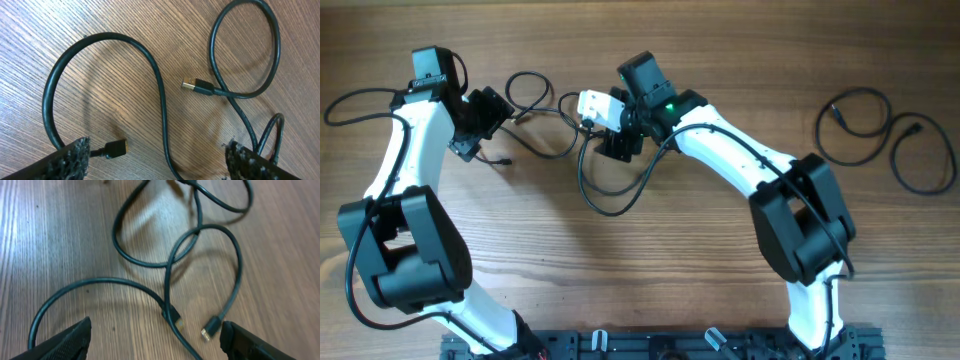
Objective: Untangle cables
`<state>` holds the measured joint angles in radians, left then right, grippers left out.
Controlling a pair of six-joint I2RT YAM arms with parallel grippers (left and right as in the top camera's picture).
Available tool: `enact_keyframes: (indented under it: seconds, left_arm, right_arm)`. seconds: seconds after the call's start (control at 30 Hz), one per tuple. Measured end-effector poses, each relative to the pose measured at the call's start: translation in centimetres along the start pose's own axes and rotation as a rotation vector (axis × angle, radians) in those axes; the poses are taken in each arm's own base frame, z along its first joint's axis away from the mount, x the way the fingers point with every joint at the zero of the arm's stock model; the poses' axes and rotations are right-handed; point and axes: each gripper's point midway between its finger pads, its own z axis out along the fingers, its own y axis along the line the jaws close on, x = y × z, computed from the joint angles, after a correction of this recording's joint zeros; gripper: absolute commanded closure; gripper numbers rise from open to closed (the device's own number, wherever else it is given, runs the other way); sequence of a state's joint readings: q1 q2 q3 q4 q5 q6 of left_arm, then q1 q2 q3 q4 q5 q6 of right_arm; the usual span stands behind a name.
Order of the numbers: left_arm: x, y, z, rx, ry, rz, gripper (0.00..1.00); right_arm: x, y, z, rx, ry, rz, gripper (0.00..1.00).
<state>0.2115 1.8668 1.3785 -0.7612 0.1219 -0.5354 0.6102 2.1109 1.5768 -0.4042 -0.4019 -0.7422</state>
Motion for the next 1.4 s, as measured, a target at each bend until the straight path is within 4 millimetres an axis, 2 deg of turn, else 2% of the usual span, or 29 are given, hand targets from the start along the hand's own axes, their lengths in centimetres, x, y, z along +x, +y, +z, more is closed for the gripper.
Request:
enact_keyframes:
  seconds: [0.2,0.43,0.63,0.77,0.9,1.0,1.07,1.17,1.27,1.4]
  left_arm:
    - [0.0,-0.1,0.0,0.000,0.000,0.002,0.01]
    - [0.2,-0.3,0.0,0.002,0.002,0.009,0.00]
    - [0.2,-0.4,0.0,0.004,0.000,0.010,0.00]
    - [0.2,-0.4,0.0,0.004,0.000,0.010,0.00]
    - [0.2,-0.4,0.0,0.004,0.000,0.010,0.00]
    - [0.3,-0.5,0.1,0.004,0.001,0.013,0.00]
    - [0.3,-0.5,0.1,0.004,0.001,0.014,0.00]
    - [0.3,-0.5,0.1,0.004,0.001,0.014,0.00]
    - [0.3,-0.5,0.1,0.004,0.001,0.014,0.00]
    - [0.3,-0.5,0.1,0.004,0.001,0.014,0.00]
  right_arm:
    - [0.5,0.2,1.8,-0.023,-0.025,-0.003,0.18]
    - [1.9,0.6,3.7,-0.046,-0.013,0.006,0.16]
    - [1.7,-0.1,4.7,-0.022,-0.042,0.022,0.14]
    - [2.3,0.3,5.6,-0.038,-0.043,0.059,0.15]
    - [2.9,0.9,6.5,-0.067,-0.042,0.094,0.26]
    - [3.0,1.0,6.7,-0.075,-0.045,0.108,0.39]
    - [2.9,1.0,6.7,-0.076,-0.050,0.116,0.54]
    - [2.8,1.1,6.7,-0.079,-0.052,0.150,0.70]
    - [2.8,1.0,6.7,-0.081,-0.054,0.187,0.93]
    - [2.7,1.1,6.7,-0.084,-0.051,0.275,0.96]
